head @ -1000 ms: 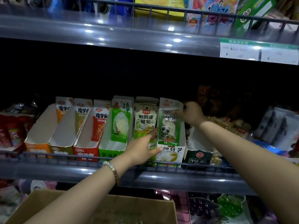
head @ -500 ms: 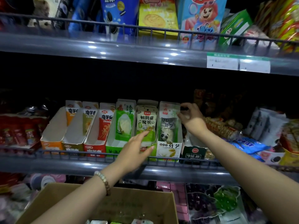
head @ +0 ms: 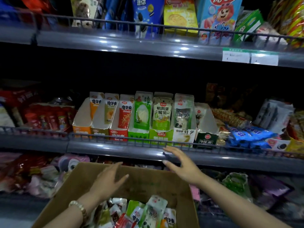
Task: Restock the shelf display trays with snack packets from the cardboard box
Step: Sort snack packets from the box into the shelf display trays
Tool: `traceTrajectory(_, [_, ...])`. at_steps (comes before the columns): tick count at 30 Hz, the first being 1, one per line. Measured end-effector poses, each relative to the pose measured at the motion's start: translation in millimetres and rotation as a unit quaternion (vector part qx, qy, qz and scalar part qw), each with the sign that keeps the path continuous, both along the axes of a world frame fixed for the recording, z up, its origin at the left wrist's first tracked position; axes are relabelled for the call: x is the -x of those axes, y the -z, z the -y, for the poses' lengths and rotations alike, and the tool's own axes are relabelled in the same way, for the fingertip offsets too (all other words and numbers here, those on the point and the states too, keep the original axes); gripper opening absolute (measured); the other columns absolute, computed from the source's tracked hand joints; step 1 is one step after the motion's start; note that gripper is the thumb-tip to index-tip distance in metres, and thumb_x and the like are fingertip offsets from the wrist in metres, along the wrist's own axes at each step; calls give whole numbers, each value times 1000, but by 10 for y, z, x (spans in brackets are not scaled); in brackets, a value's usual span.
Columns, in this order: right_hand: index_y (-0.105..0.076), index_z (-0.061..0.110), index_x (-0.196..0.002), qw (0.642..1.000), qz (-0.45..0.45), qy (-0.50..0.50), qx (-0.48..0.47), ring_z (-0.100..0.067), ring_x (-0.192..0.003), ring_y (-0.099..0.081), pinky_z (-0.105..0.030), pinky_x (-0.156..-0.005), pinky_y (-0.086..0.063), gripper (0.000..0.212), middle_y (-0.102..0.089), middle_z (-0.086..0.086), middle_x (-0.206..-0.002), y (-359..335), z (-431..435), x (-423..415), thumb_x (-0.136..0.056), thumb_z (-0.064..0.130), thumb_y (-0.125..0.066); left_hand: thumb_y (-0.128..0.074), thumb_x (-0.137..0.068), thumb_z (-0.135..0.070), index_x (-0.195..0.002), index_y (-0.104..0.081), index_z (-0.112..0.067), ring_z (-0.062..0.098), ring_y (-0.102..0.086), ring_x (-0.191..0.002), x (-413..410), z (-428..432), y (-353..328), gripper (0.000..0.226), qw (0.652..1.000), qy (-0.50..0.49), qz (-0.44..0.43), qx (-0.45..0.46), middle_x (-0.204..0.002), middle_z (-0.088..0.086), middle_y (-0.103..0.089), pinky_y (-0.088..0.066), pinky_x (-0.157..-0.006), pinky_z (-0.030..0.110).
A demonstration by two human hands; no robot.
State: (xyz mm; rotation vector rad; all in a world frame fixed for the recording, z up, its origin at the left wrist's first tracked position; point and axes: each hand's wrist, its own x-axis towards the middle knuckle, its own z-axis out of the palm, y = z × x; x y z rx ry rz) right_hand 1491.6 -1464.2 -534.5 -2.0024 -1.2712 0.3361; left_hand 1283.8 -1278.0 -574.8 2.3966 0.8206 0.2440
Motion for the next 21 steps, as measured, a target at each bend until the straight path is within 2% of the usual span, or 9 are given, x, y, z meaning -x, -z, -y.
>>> traceTrajectory(4, [-41,31,-138,998,-6,-13,66,-6,-135,-33,-25,-112,-28,50,-34,9,-148,513,-26,212,-91,40,-56,-48,-91,-54,-144,-31,-21,19,-37,-134,361,-133,414,64,995,-27,-93,7,-146,1,-40,-31,-109,29])
traceTrajectory(7, [-39,25,-142,991,4,-26,133,-10,-135,-34,-17,-107,-26,52,-30,6,-151,922,-83,396,-93,38,-53,-47,-90,-56,-141,-36,-21,20,-43,-128,596,-231,775,63,991,-34,-127,30,-142,2,-45,-38,-103,30])
traceTrajectory(9, [-35,23,-144,983,-9,-44,180,-13,-137,-33,-16,-106,-25,55,-27,4,-153,1205,-131,539,-93,40,-52,-46,-90,-56,-144,-33,-20,20,-40,-132,704,-264,990,66,984,-28,-168,51,-146,2,-41,-36,-105,30])
traceTrajectory(11, [-31,23,-145,974,-41,-45,219,-16,-139,-30,-23,-109,-26,58,-24,2,-154,1440,-197,655,-93,43,-50,-46,-91,-56,-146,-30,-17,22,-37,-135,751,-275,1110,69,977,-28,-195,77,-149,4,-37,-35,-107,30])
traceTrajectory(14, [-28,23,-145,959,-132,-22,252,-21,-139,-29,-30,-111,-30,62,-20,0,-155,1725,-315,756,-93,45,-52,-45,-93,-51,-144,-32,-12,24,-43,-131,742,-283,1219,66,970,-28,-214,116,-143,10,-44,-36,-102,29])
traceTrajectory(16, [-28,22,-146,947,-190,-5,259,-24,-140,-28,-35,-111,-32,65,-19,-1,-156,1886,-398,806,-91,46,-54,-42,-94,-52,-147,-25,-14,24,-38,-135,728,-301,1274,67,961,-13,-236,146,-149,8,-37,-32,-106,27])
traceTrajectory(19, [-23,17,-148,930,-252,9,266,-24,-142,-26,-38,-113,-30,73,-20,-2,-157,2140,-548,886,-90,48,-56,-39,-82,-72,-150,-17,-21,22,-41,-132,737,-405,1454,89,945,16,-253,205,-150,2,-36,-34,-108,31])
traceTrajectory(21, [-20,13,-149,921,-289,16,259,-23,-142,-25,-38,-114,-28,77,-21,-4,-157,2273,-687,931,-90,48,-55,-33,-63,-91,-150,-16,-22,22,-37,-134,767,-526,1713,113,942,7,-260,212,-151,1,-32,-32,-110,37])
